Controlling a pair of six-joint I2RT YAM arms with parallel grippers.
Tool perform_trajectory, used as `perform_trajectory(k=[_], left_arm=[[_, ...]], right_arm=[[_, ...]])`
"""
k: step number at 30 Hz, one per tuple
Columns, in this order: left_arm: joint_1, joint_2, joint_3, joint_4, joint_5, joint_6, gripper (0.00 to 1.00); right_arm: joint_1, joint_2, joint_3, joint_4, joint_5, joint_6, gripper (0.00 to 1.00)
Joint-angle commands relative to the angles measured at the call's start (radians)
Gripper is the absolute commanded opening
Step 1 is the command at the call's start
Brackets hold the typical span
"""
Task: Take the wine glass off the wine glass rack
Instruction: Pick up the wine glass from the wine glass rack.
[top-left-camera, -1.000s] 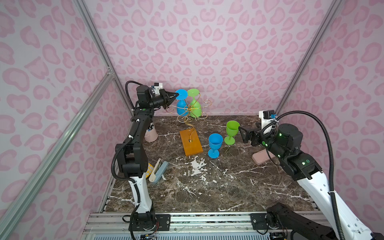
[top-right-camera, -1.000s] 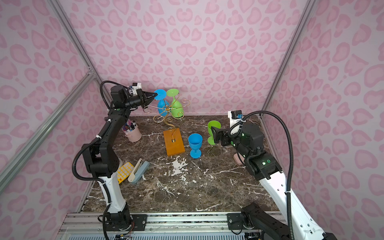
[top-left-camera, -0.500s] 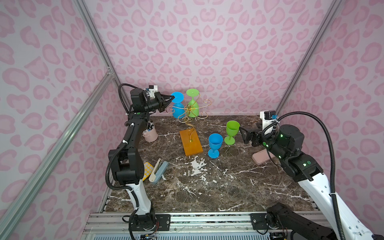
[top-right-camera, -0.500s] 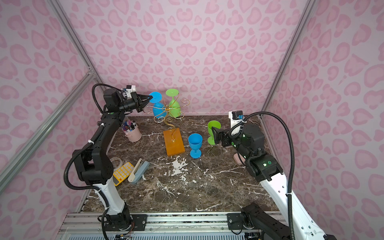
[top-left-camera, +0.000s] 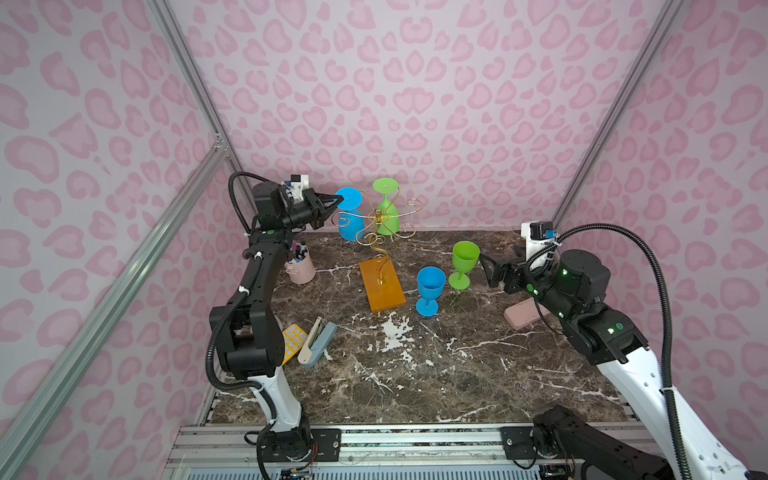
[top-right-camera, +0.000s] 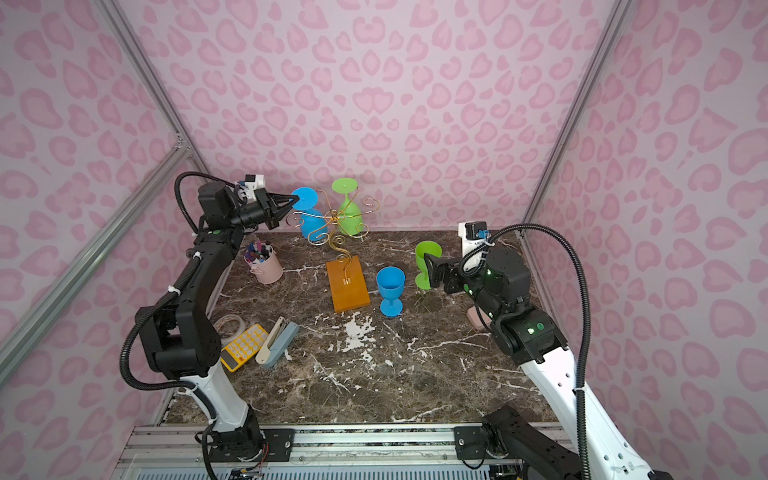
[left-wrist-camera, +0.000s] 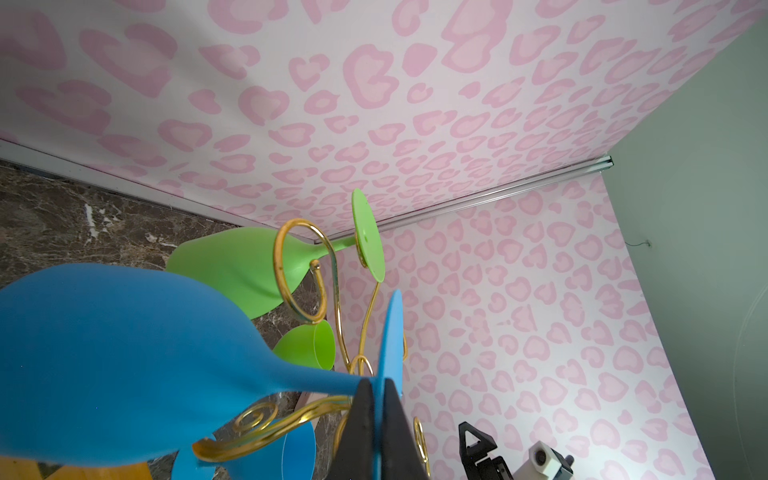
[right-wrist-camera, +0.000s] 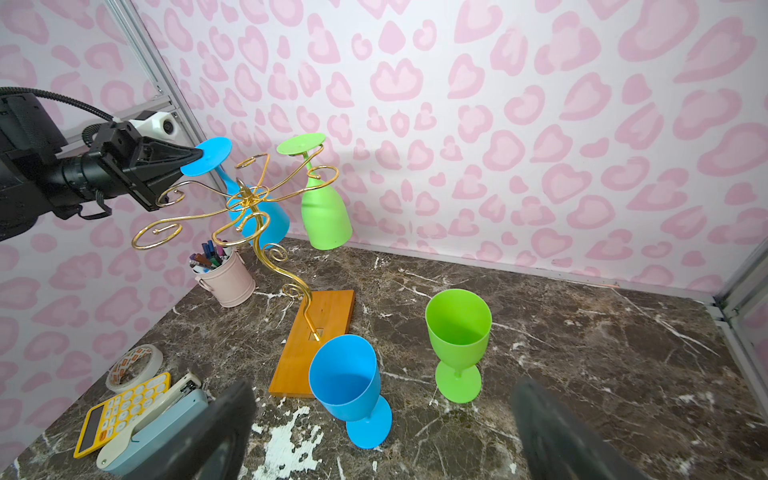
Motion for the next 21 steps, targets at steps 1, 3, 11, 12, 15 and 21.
perform_trajectory(k=[1, 3, 11, 12, 15, 21], left_arm=[[0.013, -0.028, -0.014, 0.06, 0.007, 0.014, 0.04], [0.024, -0.039, -0.022, 0.061, 0.008, 0.013, 0.04], [0.082, -0.101, -0.103, 0.088, 0.007, 0.016, 0.04], [0.09, -0.11, -0.112, 0.09, 0.004, 0.016, 0.04], [0.116, -0.128, -0.13, 0.092, 0.004, 0.016, 0.04], [0.138, -0.16, -0.156, 0.101, 0.01, 0.008, 0.04]], right_arm=[[-0.001, 0.003, -0.006, 0.015, -0.004, 0.008, 0.98], [0.0, 0.003, -0.007, 0.018, -0.007, 0.01, 0.98], [0.0, 0.001, -0.003, 0.012, -0.008, 0.009, 0.98], [0.0, 0.0, -0.002, 0.01, -0.008, 0.01, 0.98], [0.0, -0.003, -0.005, 0.011, -0.007, 0.01, 0.98], [0.0, -0.006, -0.015, 0.017, -0.008, 0.017, 0.98]])
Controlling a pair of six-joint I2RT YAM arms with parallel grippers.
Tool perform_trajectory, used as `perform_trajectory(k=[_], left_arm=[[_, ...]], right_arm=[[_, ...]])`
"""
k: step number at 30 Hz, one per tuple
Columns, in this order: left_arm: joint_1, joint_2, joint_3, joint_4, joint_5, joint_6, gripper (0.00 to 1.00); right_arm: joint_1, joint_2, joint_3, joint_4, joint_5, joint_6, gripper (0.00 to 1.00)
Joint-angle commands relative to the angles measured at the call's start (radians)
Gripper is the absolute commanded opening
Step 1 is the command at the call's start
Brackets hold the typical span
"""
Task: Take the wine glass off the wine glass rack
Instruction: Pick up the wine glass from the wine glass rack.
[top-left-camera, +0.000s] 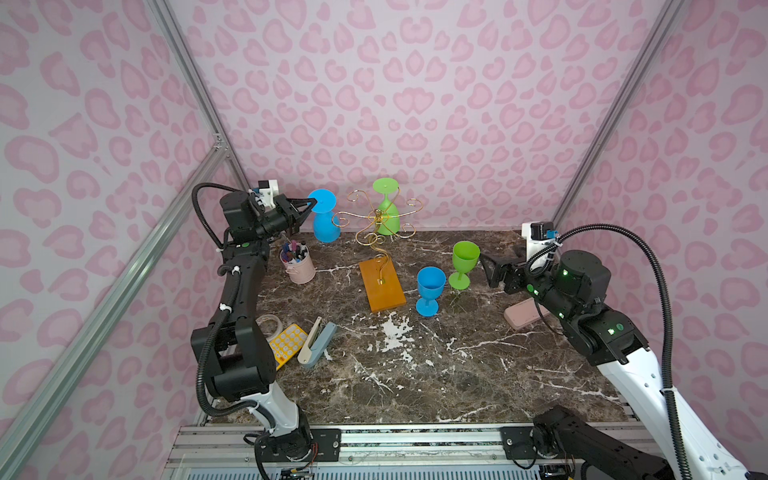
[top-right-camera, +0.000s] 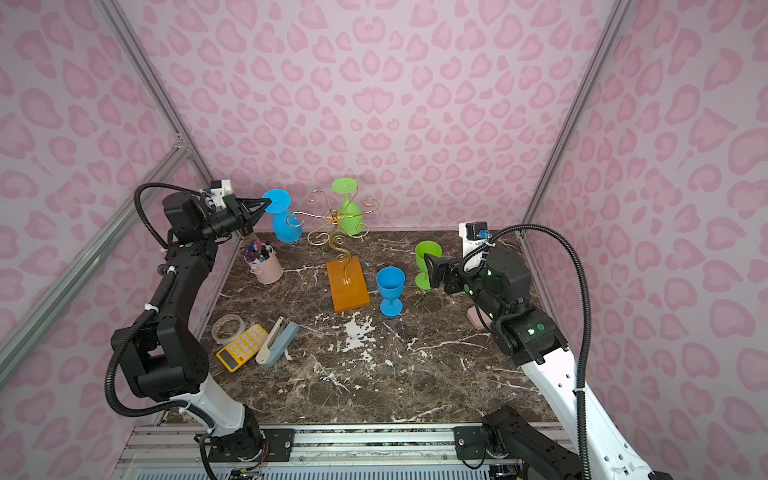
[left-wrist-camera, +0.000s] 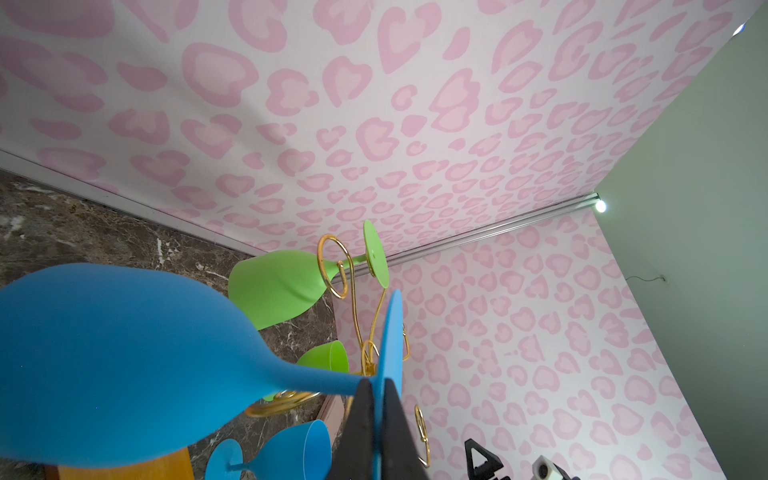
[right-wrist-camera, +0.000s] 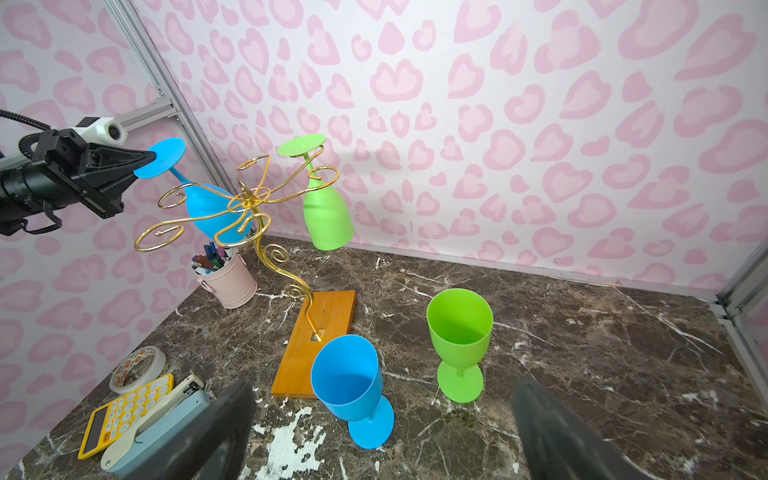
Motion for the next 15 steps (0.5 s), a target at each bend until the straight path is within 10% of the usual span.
perform_trajectory(k=[1, 15], left_arm=[[0.009, -0.026, -0.014, 0.058, 0.013, 0.003, 0.04], [0.115, -0.228, -0.221, 0.094, 0.02, -0.004, 0.04]], right_arm=[[-0.001, -0.002, -0.01, 0.019, -0.007, 0.008, 0.98], [-0.001, 0.004, -0.02, 0.038, -0.044, 0.026, 0.98]])
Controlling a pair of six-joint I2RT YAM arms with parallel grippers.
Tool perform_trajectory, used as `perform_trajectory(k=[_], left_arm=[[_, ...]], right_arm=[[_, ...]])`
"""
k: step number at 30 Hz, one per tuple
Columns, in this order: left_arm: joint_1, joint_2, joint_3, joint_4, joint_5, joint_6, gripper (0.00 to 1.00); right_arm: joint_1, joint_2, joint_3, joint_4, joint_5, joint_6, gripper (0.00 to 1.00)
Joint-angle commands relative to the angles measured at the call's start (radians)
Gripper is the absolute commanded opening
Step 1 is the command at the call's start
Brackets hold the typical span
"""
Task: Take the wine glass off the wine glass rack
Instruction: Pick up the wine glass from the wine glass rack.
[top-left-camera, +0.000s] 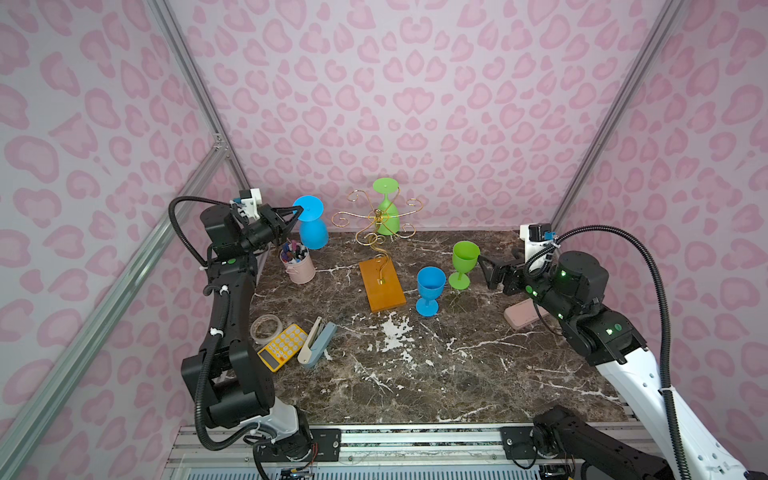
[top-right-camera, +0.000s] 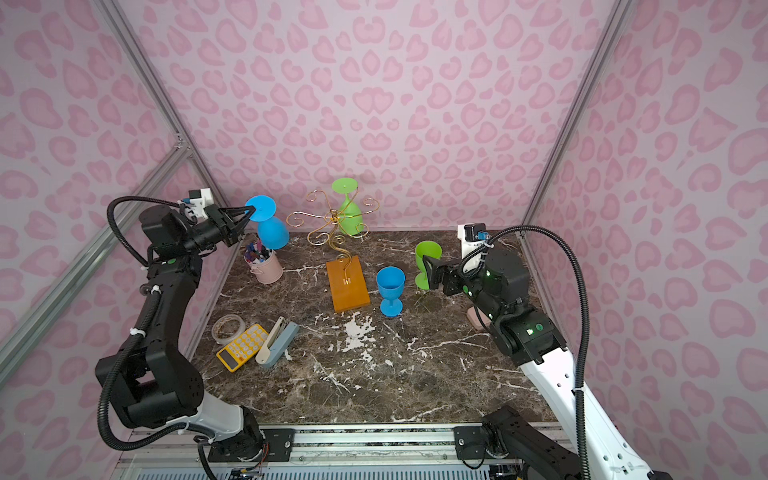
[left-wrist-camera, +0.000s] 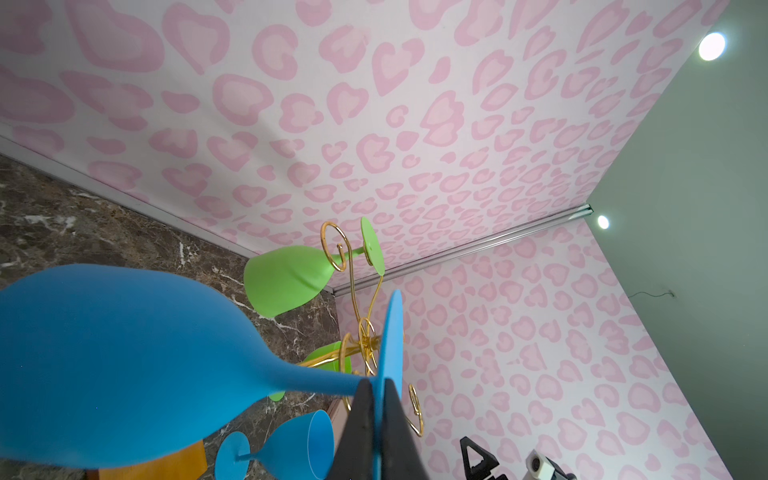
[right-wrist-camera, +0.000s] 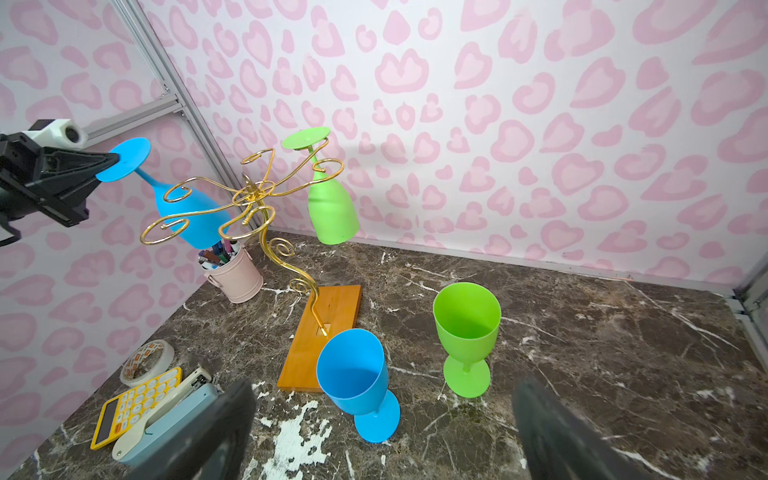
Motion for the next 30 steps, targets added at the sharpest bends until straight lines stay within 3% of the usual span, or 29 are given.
perform_trajectory(k=[1, 14, 30], left_arm=[[0.023, -0.061, -0.057, 0.072, 0.012, -0.007, 0.04], [0.048, -0.214, -0.151, 0.129, 0.015, -0.088, 0.04], [0.046, -0.528, -0.462, 0.074, -0.009, -0.117, 0.04]], right_arm=[[-0.002, 0.007, -0.01, 0.039, -0.028, 0.015, 0.98], [0.001, 0.036, -0.021, 0.083, -0.089, 0.061, 0.98], [0.001, 0.034, -0.025, 0.088, -0.1, 0.079, 0.98]])
